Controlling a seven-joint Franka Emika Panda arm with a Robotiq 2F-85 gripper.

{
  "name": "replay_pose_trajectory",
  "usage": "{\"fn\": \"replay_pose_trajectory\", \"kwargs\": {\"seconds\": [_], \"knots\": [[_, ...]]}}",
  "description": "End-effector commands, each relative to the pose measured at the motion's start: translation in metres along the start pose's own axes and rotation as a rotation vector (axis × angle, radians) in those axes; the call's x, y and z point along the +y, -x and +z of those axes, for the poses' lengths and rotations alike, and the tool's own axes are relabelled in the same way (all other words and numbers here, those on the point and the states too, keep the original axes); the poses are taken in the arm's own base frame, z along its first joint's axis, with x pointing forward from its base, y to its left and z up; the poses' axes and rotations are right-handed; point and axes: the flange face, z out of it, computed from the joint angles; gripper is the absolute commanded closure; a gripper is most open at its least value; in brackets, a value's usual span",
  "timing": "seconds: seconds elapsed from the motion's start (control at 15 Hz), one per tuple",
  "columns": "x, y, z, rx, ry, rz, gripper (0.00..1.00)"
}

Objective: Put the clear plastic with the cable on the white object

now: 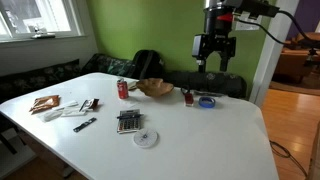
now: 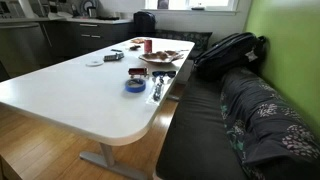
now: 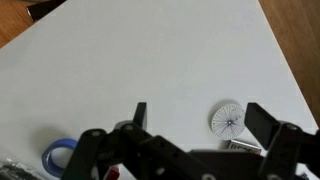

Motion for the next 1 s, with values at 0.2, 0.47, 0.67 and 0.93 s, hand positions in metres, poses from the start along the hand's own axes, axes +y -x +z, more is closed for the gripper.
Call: {"fn": "replay_pose_trajectory", "kwargs": {"seconds": [0.2, 0.47, 0.67, 0.93], "knots": [[0.000, 0.000, 0.000, -0.001, 0.000, 0.000, 0.00], [0.019, -0.026, -0.014, 0.149, 0.008, -0.002, 0.00], [0.067, -0.066, -0.032, 0.285, 0.031, -0.003, 0.00], [0.141, -0.107, -0.039, 0.408, 0.090, 0.027, 0.00]]}}
